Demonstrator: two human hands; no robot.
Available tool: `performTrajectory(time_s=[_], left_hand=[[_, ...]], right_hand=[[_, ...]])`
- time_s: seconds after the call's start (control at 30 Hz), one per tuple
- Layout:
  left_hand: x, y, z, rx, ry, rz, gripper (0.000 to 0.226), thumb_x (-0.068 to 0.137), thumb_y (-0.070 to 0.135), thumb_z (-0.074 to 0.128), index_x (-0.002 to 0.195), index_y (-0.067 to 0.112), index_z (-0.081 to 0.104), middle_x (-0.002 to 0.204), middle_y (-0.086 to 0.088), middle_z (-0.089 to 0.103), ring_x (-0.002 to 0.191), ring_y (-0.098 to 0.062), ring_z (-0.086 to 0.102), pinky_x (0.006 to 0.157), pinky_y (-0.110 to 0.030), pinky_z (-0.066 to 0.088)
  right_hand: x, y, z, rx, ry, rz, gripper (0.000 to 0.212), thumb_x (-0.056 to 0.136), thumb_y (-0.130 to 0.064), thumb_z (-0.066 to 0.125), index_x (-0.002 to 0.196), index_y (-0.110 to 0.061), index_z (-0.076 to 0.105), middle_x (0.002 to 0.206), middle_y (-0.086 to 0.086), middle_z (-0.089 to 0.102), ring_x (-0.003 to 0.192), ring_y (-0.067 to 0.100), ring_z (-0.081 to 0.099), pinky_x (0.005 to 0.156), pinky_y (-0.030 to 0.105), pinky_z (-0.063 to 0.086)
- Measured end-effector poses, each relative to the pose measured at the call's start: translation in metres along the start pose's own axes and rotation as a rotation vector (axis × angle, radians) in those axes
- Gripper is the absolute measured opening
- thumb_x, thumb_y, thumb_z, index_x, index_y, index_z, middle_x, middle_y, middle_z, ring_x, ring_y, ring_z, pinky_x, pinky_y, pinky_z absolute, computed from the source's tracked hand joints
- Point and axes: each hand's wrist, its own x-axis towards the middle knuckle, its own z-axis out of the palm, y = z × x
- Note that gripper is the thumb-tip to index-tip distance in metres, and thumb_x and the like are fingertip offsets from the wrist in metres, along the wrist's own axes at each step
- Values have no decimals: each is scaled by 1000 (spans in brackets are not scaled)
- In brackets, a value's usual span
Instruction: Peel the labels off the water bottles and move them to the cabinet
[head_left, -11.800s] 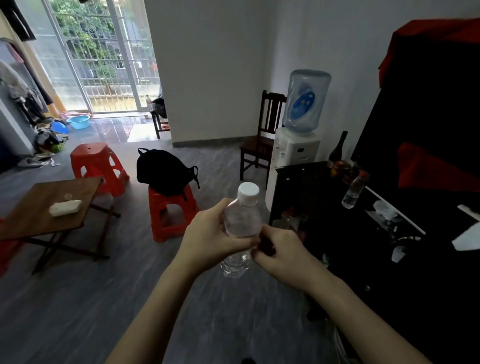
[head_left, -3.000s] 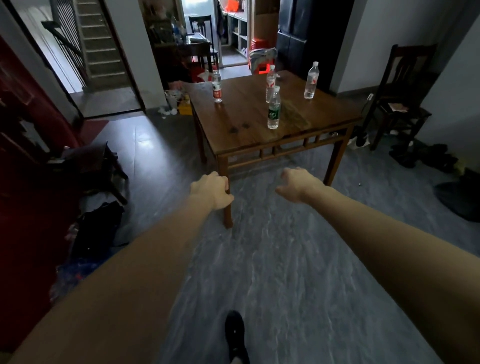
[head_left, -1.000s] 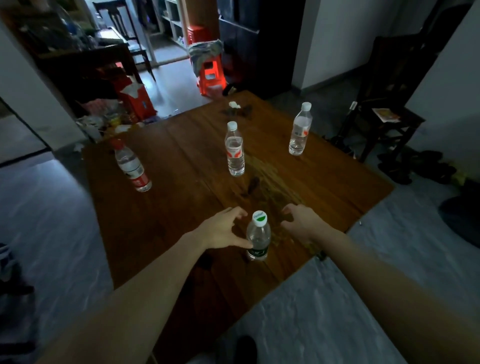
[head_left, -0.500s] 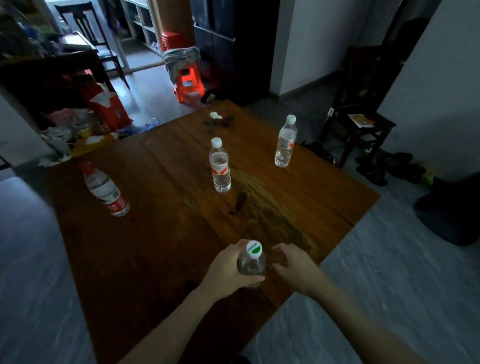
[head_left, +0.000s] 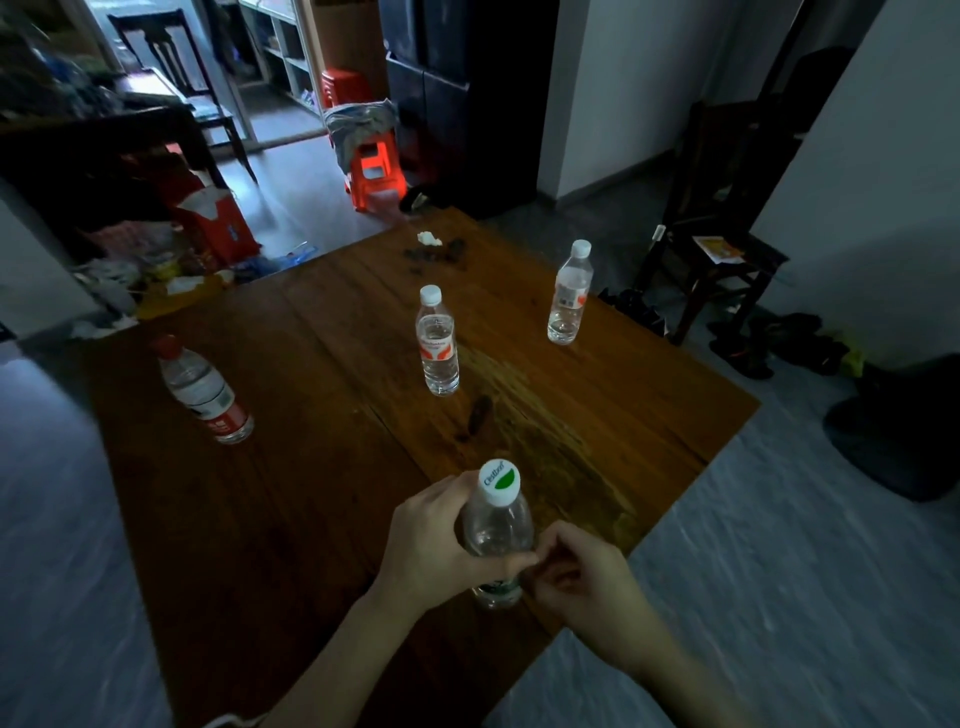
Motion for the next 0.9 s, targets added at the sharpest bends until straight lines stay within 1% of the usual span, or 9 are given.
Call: performTrajectory(time_s=[0.07,0.2,0.3,0.43,0.47,0.53,0.73,0.8,0.9], left_hand=[[5,6,-6,-11,19,16,65,63,78,75,102,26,66,94,16,72,88,2,68,72,-22,59],[12,13,-12,14,51,53,61,62,67,83,104,27,65,96,19,70,90,2,68,72,-22,59],[17,17,-18,-1,57,64,59,63,69,82,106,33,62,96,23,68,91,3,68,73,-20,58],[23,18,-20,0,14,43,64,65,73,79,107,27,66,98,17,71,93,0,69,75,-28,60],[26,19,-18,8,-1,41,65,64,71,80,109,27,65,98,17,70,94,0,69,76,-28,60],[32,25,-14,16,-18,59,63,63,70,81,110,32,62,98,23,67,94,2,67,77,-21,58],[58,54,16,-30,-111,152,64,64,70,80,112,30,64,100,26,64,94,8,65,80,-11,52],[67,68,33,-50,-163,198,67,66,72,76,112,24,66,103,22,68,95,5,66,81,-14,54],[78,95,62,-72,-246,266,70,66,72,75,111,20,67,102,12,73,93,0,69,77,-25,59]], right_hand=[[1,-6,-2,37,25,-46,18,80,-3,75,88,-13,62,92,-1,67,86,15,66,75,39,56],[5,-15,-7,74,6,-92,17,82,-4,74,91,-10,61,95,2,67,87,18,66,75,41,57],[9,-19,-9,64,-10,-113,15,85,-6,73,92,-11,61,96,1,67,88,17,67,75,41,57],[13,-21,-16,26,-43,-125,14,87,-8,71,94,-14,60,96,-1,67,89,15,67,75,38,59],[14,-21,-20,12,-48,-127,14,87,-9,71,94,-14,60,96,-3,67,89,13,67,76,36,59],[13,-20,-28,-1,-50,-121,13,89,-8,70,96,-12,60,98,-2,68,89,12,67,77,36,58],[-8,-7,-65,-18,53,-66,14,91,-16,70,100,-13,61,102,-4,67,93,9,67,81,34,59],[-23,1,-78,-20,122,-42,12,91,-19,70,98,-15,60,99,-6,67,91,7,67,78,27,58],[-52,13,-100,-38,236,0,12,91,-21,71,93,-19,59,91,-8,67,87,4,67,72,17,54]])
